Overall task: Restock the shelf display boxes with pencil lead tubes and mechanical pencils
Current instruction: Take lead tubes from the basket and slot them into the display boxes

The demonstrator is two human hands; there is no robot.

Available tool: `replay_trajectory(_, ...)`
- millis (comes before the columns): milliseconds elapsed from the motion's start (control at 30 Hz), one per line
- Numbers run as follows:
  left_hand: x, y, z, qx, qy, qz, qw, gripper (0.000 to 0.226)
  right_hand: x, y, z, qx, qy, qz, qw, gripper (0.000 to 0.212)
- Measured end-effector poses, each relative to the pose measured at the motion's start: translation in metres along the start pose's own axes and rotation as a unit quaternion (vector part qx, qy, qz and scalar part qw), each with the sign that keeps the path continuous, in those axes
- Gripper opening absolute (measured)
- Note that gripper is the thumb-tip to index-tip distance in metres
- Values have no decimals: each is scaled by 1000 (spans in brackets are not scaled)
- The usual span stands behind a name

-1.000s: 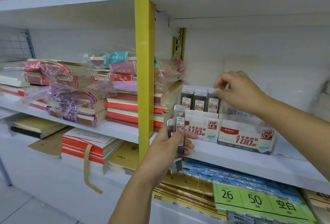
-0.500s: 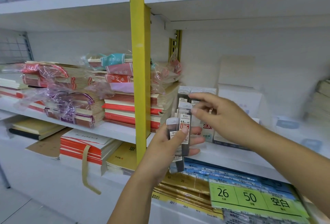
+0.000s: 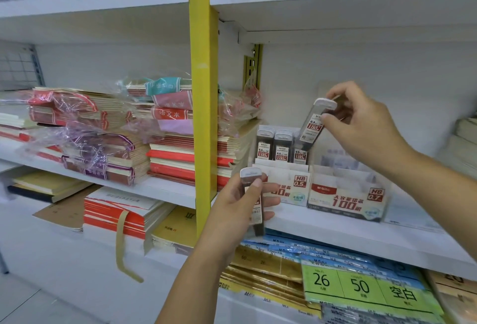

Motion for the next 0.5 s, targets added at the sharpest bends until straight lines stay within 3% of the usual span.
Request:
replay_trajectory(100,0,4,-2,18,-15,-33,999,16,7,-19,-7,-58,13,99,993,24)
replay_trajectory(200,0,4,-2,24,-10,-36,999,17,15,-34,-11,-101,-3,115,988,20)
replay_trajectory(333,-4,5,-1,18,22,-22,999,16,24,-42,-17,-112,-34,112,987,24)
replay_trajectory(500,0,7,-1,20,2,-20,1000,19,29,-46,-21,-76,2,164,983,12)
Point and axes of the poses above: each hand's wrist, its own z-axis away from the middle knuckle, its own y-axis out of the back of the hand, x = y × z, the point moved 6 cm from there along -z, towards the middle knuckle, and after that the axes turned 6 degrees about -y, right-handed, at the moved point
